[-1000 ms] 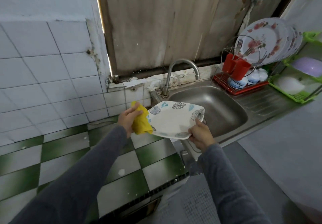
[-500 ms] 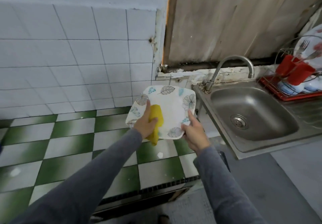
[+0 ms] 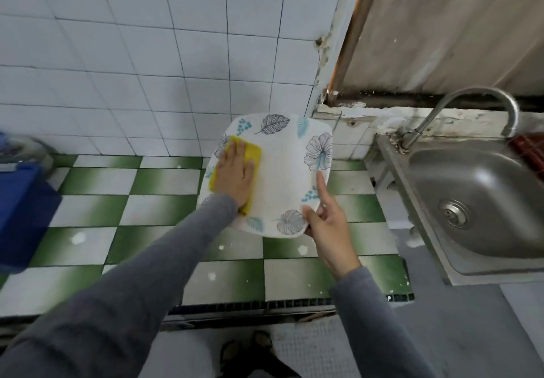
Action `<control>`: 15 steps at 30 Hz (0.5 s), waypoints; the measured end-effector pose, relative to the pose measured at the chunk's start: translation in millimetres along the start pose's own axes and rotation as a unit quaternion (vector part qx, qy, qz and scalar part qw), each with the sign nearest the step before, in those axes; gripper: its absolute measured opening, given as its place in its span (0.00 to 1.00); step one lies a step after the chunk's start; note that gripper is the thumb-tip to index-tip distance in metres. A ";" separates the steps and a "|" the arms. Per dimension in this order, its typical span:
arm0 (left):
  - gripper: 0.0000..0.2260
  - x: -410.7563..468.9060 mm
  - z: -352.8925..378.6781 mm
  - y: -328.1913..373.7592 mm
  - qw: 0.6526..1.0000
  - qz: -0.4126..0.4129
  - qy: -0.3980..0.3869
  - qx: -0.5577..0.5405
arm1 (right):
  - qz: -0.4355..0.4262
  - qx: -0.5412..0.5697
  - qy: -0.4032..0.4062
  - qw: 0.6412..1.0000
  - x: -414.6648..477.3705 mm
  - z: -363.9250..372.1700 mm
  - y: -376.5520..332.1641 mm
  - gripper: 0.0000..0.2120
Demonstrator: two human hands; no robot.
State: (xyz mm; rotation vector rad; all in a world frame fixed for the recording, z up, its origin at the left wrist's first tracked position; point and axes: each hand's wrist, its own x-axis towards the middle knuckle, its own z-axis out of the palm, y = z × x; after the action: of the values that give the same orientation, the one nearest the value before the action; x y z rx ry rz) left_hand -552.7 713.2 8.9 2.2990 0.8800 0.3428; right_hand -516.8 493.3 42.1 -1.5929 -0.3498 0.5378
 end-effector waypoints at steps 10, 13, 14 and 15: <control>0.31 17.9 18.2 29.3 0.992 0.115 0.001 -0.046 | -0.021 -0.077 -0.084 0.993 35.4 7.8 -12.5 0.36; 0.26 41.5 5.1 19.2 0.995 -0.020 0.074 -0.057 | -0.057 -0.090 -0.123 0.987 34.8 -0.8 -15.9 0.35; 0.25 40.4 6.2 24.5 0.994 -0.023 0.081 -0.063 | -0.062 -0.093 -0.130 0.985 38.7 -1.6 -15.3 0.35; 0.25 35.7 10.9 32.8 0.994 -0.004 0.076 -0.074 | -0.065 -0.107 -0.128 0.984 43.8 -1.5 -16.4 0.35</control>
State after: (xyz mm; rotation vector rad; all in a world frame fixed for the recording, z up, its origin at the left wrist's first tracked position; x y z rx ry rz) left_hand -504.9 713.4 22.5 2.1528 0.9067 0.5656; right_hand -477.7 516.7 52.7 -1.6951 -0.7208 0.6231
